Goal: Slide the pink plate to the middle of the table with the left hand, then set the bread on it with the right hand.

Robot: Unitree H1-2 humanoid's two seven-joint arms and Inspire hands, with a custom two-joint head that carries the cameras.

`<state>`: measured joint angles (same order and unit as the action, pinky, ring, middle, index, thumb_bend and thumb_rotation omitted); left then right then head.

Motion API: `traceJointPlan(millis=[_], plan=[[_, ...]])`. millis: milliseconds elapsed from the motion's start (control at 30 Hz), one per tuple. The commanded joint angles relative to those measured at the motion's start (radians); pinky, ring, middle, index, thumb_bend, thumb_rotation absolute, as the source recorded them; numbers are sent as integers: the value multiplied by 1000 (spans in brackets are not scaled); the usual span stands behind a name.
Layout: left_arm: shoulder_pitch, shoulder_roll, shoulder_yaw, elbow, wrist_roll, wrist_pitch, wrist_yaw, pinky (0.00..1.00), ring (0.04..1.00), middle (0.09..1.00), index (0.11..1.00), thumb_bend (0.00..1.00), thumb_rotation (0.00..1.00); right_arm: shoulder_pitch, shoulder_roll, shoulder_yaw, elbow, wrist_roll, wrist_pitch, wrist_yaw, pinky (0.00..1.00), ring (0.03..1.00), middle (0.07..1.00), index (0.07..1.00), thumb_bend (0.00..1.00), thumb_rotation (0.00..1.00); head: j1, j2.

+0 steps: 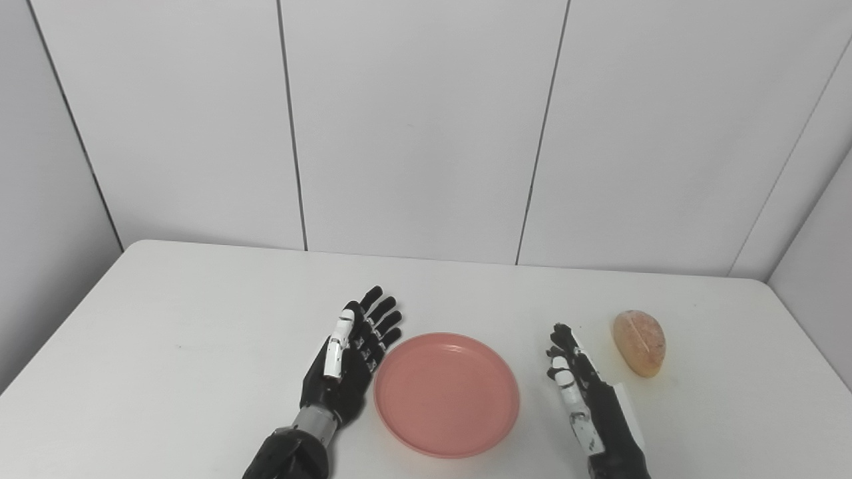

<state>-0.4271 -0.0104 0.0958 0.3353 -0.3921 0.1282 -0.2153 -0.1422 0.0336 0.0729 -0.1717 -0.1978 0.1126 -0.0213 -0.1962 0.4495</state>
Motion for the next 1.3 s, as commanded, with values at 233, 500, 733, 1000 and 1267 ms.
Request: traceJointPlan(millis=[233,500,733,1000,1267], plan=[[80,18,5,61,20,-7,-8,962,939,940,936,375,1000,-90,-42,17,-96,-235,39,-47,803,883,900,899,509,858,-75,-9],[98,33,8,49,12,-6,-25,990,961,959,954,358,1000,-169,-74,-12,-88,-368,43,-89,825,877,898,902,586,786,-135,-13],[100,42,21,49,-4,-9,-48,999,964,962,962,351,1000,-226,-115,-25,-45,-529,64,-165,767,855,895,899,698,616,-172,-11],[104,50,29,41,-14,-4,-57,1000,964,962,957,337,1000,-276,-156,-38,-22,-672,216,-142,724,855,909,928,813,634,-198,-7],[109,54,29,21,-13,11,-46,999,960,960,955,331,1000,-319,-204,-56,42,-715,286,-147,771,879,915,930,825,605,-210,5]])
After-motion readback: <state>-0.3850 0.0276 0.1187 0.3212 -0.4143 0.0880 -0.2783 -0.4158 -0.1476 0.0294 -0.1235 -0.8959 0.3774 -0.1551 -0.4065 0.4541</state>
